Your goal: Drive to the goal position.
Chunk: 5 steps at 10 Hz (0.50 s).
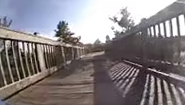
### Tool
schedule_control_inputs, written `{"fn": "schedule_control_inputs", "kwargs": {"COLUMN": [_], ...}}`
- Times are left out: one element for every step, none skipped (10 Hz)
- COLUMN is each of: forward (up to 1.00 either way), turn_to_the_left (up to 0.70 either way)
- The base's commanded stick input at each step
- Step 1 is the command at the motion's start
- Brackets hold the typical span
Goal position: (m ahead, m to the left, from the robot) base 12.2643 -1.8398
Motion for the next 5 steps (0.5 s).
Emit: {"fn": "schedule_control_inputs", "kwargs": {"forward": [1.0,1.0,1.0,1.0,1.0], "turn_to_the_left": [0.0,0.0,0.0,0.0,0.0]}}
